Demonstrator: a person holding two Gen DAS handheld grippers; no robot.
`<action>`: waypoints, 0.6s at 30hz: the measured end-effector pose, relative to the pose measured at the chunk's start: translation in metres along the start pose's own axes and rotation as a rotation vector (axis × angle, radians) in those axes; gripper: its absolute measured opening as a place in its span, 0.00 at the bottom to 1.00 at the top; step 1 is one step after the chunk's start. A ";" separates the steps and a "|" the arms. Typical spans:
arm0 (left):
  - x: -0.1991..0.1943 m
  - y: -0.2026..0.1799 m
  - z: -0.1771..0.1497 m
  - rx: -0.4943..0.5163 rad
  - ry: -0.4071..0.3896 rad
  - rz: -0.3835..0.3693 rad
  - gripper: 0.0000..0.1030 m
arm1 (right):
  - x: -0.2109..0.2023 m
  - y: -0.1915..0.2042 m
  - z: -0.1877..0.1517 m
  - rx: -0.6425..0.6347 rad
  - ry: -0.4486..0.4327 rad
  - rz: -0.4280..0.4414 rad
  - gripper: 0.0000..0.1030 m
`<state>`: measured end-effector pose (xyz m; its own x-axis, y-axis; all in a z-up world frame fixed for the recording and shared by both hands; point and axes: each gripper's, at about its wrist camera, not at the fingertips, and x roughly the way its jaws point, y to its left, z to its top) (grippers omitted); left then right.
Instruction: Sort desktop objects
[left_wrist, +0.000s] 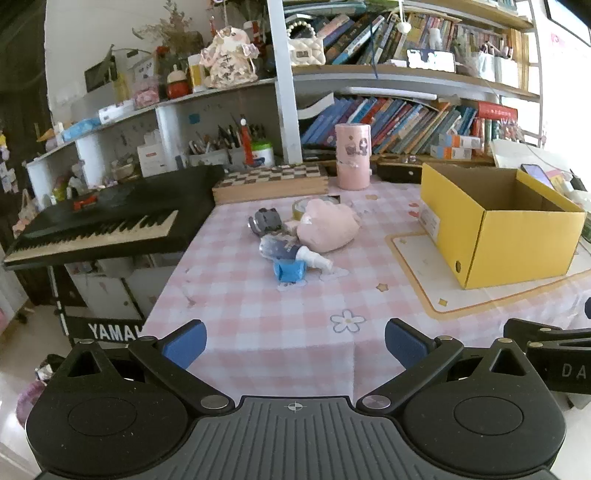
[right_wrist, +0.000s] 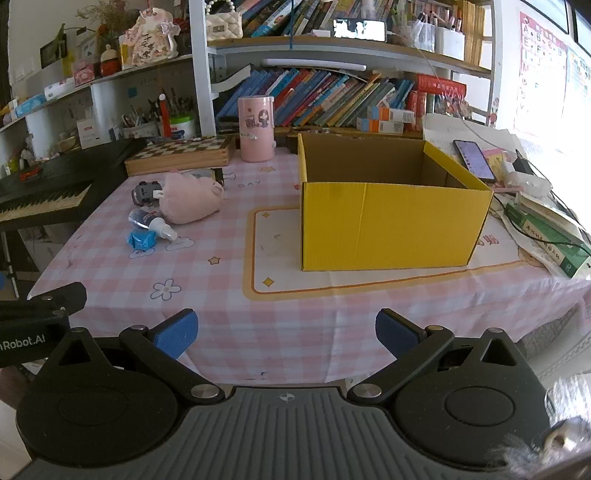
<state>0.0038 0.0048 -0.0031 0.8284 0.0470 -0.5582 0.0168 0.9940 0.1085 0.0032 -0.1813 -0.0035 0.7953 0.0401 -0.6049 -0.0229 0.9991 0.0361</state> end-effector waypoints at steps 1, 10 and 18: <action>0.000 0.000 0.000 0.000 0.000 -0.002 1.00 | 0.000 0.000 0.000 -0.002 -0.001 0.000 1.00; 0.001 -0.003 -0.001 0.000 0.002 -0.005 1.00 | 0.000 0.001 0.001 0.000 0.005 0.014 1.00; 0.002 -0.003 -0.002 -0.001 0.001 -0.006 1.00 | -0.003 0.002 0.000 -0.002 0.006 0.039 1.00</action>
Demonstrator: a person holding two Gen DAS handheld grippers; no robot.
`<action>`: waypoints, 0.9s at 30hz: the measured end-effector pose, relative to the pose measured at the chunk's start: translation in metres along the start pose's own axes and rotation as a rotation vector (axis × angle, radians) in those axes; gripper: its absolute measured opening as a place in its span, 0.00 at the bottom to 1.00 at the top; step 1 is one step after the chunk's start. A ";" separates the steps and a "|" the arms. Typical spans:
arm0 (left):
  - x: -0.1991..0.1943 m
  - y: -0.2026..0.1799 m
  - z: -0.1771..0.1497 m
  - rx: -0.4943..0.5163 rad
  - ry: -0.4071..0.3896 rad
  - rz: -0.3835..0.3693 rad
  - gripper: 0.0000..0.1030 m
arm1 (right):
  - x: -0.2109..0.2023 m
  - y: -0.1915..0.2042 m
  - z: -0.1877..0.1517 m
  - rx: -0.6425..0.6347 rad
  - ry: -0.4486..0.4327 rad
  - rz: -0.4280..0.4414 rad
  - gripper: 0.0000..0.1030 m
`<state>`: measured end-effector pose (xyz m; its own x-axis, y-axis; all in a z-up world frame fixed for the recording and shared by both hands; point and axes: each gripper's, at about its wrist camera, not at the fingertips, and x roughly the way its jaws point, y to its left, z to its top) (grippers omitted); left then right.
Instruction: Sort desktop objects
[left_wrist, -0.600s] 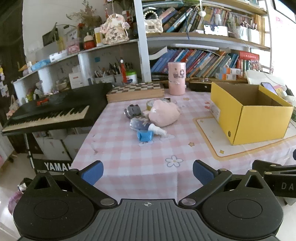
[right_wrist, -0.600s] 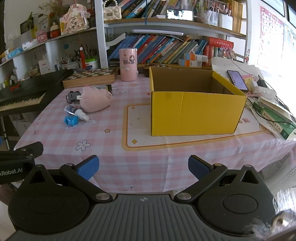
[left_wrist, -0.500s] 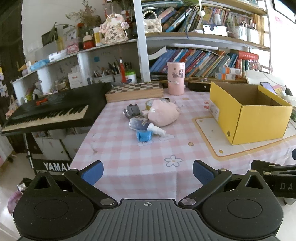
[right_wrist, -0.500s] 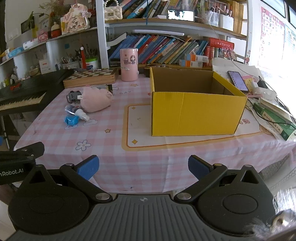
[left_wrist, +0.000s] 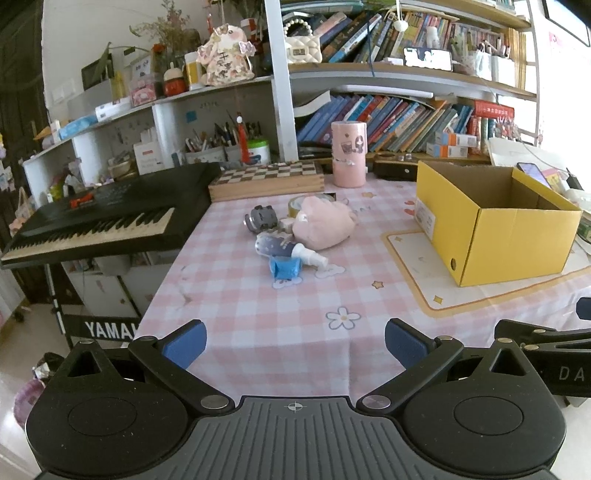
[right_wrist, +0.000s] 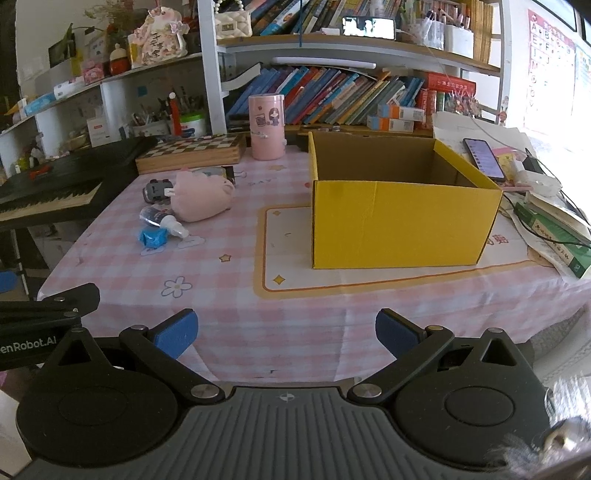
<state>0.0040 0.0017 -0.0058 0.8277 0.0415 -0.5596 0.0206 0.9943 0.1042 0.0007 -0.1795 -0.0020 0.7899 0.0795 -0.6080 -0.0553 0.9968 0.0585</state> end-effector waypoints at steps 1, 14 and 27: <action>0.000 0.000 0.000 0.001 0.000 0.000 1.00 | 0.000 0.000 0.000 0.003 0.001 0.003 1.00; -0.002 0.001 -0.003 -0.008 0.016 -0.004 1.00 | -0.001 -0.001 -0.001 0.007 0.017 0.017 1.00; -0.004 0.002 -0.003 -0.007 0.015 -0.001 1.00 | -0.001 -0.001 -0.001 0.006 0.018 0.018 1.00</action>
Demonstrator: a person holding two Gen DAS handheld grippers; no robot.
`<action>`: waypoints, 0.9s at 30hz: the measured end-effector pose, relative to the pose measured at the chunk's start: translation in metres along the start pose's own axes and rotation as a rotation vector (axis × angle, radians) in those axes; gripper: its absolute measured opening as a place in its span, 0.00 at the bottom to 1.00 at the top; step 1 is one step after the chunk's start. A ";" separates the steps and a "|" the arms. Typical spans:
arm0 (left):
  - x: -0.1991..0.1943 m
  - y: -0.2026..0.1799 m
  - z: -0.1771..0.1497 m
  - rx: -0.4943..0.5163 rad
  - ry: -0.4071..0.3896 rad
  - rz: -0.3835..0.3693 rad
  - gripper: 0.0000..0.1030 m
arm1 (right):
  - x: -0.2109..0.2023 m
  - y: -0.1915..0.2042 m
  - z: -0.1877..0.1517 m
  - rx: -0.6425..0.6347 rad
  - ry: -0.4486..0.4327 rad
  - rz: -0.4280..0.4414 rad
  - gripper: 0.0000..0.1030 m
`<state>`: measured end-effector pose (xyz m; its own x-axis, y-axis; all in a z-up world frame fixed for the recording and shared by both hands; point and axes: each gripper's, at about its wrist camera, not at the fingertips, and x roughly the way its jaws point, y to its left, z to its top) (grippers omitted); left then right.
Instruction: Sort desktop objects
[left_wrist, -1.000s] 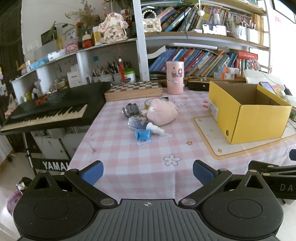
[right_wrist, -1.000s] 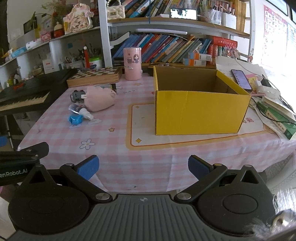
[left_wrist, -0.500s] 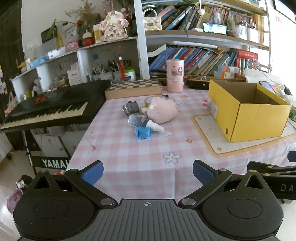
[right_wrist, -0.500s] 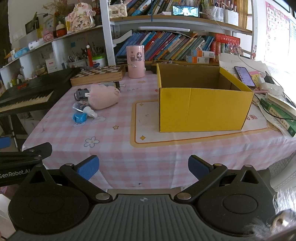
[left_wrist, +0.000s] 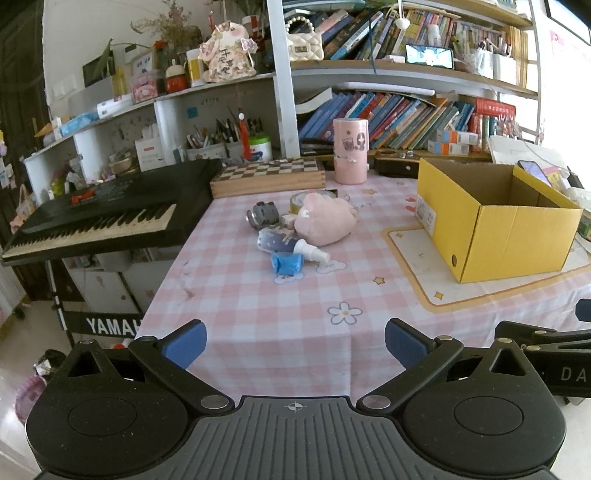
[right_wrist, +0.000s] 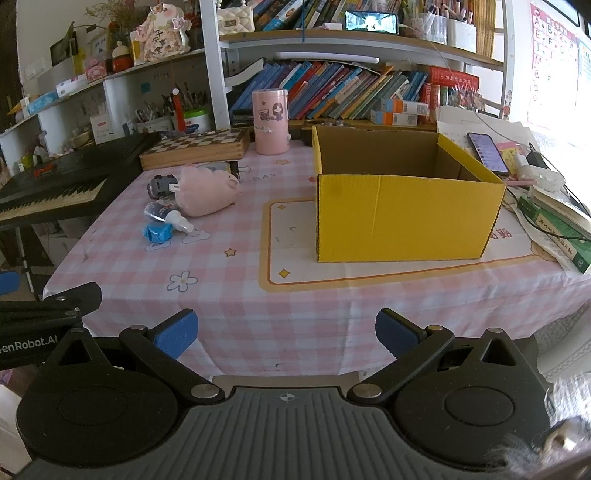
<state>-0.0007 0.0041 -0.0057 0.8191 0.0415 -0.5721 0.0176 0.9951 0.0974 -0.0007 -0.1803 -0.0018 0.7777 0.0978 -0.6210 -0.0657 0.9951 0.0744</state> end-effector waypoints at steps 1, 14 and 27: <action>0.000 0.000 0.000 0.001 0.001 0.000 1.00 | 0.000 0.000 0.000 0.000 0.000 0.000 1.00; -0.003 0.001 0.000 0.009 -0.011 -0.020 1.00 | 0.000 0.000 -0.001 0.003 0.008 -0.002 1.00; -0.003 0.003 0.002 0.010 -0.007 -0.022 1.00 | 0.000 0.004 0.000 -0.013 0.000 0.000 1.00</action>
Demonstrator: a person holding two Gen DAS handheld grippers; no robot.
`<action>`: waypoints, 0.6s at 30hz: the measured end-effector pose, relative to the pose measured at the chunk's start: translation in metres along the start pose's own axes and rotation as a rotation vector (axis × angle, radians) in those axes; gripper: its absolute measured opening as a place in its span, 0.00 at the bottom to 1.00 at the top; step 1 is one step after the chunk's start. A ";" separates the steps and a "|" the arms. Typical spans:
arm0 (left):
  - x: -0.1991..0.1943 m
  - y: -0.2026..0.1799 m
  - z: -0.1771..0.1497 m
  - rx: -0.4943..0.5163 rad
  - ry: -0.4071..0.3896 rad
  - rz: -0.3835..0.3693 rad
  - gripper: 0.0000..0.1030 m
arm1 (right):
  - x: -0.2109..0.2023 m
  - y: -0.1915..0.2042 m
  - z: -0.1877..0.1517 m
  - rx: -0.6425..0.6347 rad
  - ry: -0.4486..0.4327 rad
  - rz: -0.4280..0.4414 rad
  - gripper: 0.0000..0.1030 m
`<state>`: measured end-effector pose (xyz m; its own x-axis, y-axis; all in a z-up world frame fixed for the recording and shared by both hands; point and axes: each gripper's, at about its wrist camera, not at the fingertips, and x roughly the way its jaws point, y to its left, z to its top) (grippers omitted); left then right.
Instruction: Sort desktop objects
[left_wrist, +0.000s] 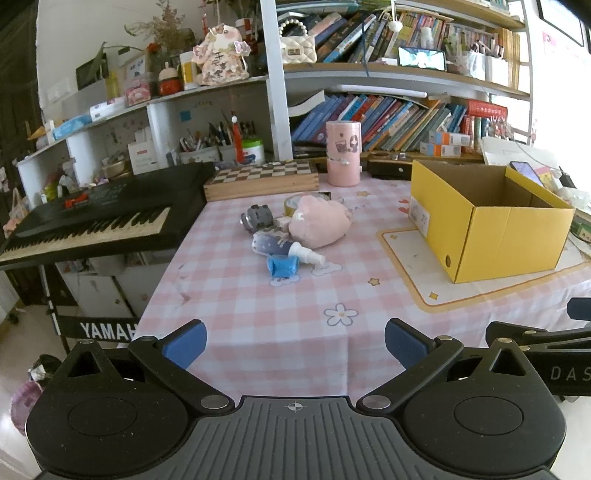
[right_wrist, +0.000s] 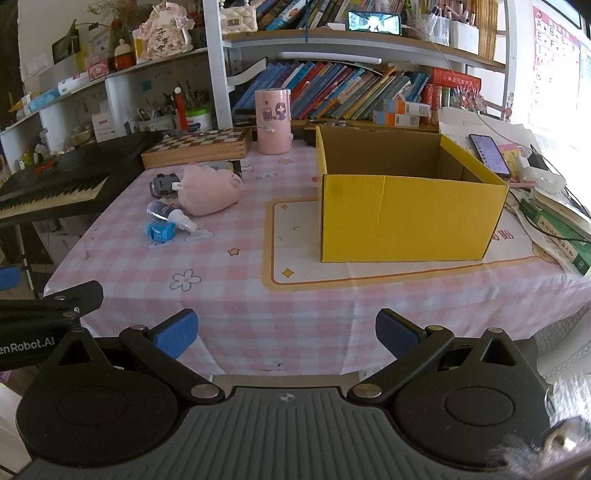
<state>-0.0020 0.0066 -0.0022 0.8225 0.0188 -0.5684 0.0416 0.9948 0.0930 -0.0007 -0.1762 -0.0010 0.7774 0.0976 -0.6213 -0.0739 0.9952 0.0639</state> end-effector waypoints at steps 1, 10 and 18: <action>0.000 0.000 0.000 0.000 0.000 0.000 1.00 | 0.000 0.000 0.000 0.000 0.000 0.000 1.00; 0.000 0.000 0.000 -0.002 0.003 0.002 1.00 | 0.000 0.000 0.000 -0.002 0.000 -0.001 1.00; 0.005 0.006 0.002 -0.026 0.012 -0.003 1.00 | 0.001 0.004 0.005 -0.009 -0.002 -0.004 1.00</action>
<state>0.0031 0.0125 -0.0031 0.8154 0.0169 -0.5787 0.0293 0.9971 0.0703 0.0029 -0.1718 0.0024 0.7789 0.0936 -0.6201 -0.0760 0.9956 0.0547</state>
